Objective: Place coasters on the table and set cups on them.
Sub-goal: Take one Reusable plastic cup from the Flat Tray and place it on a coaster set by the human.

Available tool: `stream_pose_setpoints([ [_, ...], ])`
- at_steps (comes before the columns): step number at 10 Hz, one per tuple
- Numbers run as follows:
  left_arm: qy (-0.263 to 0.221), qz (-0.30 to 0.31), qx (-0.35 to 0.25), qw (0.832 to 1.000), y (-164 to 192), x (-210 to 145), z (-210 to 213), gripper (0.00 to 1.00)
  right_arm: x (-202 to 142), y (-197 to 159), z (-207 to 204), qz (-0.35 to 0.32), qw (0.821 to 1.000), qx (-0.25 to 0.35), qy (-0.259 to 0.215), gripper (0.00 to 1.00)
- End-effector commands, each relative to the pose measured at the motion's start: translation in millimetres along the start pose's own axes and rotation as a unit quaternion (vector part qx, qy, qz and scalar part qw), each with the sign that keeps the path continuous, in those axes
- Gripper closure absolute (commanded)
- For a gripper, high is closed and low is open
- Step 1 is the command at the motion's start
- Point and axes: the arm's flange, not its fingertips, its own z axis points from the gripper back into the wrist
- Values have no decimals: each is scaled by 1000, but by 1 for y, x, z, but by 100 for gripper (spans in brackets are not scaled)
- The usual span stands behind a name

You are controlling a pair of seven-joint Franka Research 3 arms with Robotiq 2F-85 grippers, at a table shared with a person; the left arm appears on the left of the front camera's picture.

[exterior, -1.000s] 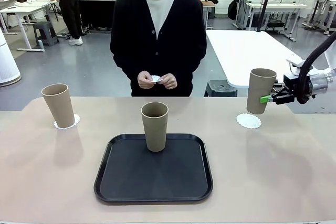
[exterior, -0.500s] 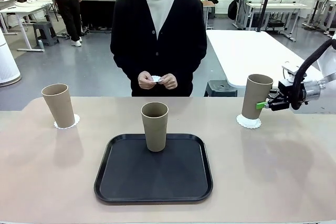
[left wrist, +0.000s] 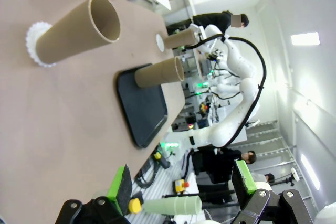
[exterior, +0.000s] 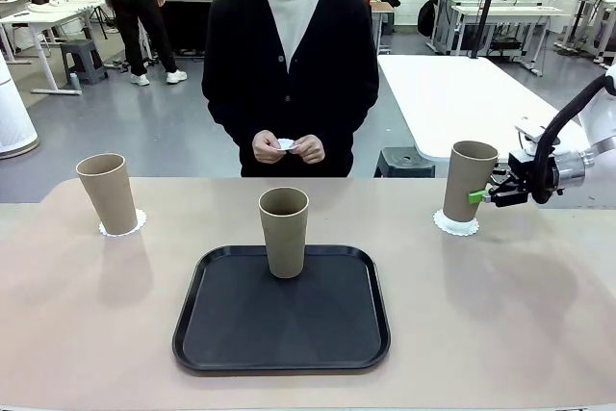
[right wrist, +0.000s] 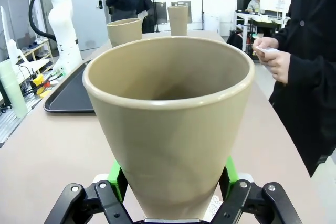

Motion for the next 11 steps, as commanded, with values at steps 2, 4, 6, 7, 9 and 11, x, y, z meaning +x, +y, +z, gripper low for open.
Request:
stream_pose_setpoints([
  [2,-2,2,-3,1000,-3,0,1,0,-8,-12,-1,5,1000,5,12,18],
  [4,-2,2,-3,1000,-3,0,1,0,-12,-13,0,3,1000,9,13,18],
  [6,-2,2,-3,1000,-3,0,1,0,-16,-15,1,-1,1000,8,16,18],
  [7,-2,2,-3,1000,-3,0,1,0,-18,-16,2,-2,1000,6,16,18],
  [9,-2,2,-3,1000,-3,0,1,0,-22,-17,3,-8,1000,7,18,18],
  [11,-2,2,-3,1000,-3,0,1,0,-22,-17,4,-16,1000,8,21,18],
])
